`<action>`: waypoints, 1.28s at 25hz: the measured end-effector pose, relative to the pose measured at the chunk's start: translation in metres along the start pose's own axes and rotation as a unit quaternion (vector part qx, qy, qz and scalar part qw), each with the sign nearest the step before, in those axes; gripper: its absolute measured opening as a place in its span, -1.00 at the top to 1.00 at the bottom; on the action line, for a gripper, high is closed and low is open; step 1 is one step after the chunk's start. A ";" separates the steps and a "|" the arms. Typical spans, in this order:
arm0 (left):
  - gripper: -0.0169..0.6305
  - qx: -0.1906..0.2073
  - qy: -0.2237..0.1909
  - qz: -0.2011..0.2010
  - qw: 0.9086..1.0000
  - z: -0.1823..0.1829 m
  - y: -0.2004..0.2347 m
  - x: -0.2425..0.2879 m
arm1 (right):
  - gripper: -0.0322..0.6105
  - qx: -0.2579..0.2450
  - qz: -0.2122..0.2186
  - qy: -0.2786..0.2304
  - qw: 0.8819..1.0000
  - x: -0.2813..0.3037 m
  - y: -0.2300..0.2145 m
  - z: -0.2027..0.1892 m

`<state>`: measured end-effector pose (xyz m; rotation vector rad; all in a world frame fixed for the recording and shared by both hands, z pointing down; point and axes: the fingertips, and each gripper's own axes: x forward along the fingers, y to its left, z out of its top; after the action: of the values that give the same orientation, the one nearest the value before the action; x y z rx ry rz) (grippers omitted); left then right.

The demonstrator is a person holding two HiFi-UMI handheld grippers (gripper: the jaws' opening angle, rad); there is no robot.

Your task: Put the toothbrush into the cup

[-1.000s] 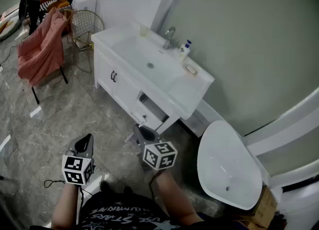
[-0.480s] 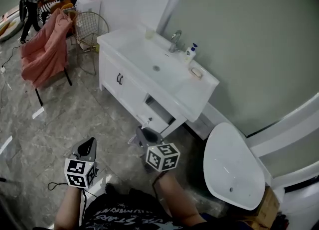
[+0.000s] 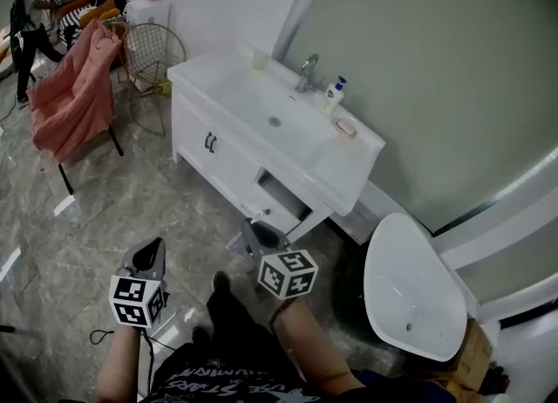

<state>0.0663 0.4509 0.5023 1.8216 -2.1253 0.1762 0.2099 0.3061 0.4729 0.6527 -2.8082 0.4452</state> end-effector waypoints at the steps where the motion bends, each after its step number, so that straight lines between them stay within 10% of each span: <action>1: 0.92 -0.001 0.001 0.000 1.000 0.002 0.003 0.005 | 0.82 0.000 0.000 -0.002 1.000 0.006 -0.002 0.004; 32: 0.92 0.009 0.009 0.043 0.999 0.170 0.123 0.356 | 0.82 0.021 0.039 -0.028 0.999 0.331 -0.245 0.185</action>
<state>-0.1272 0.0868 0.4758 1.7316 -2.1984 0.2334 0.0055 -0.0958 0.4526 0.5744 -2.8933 0.5095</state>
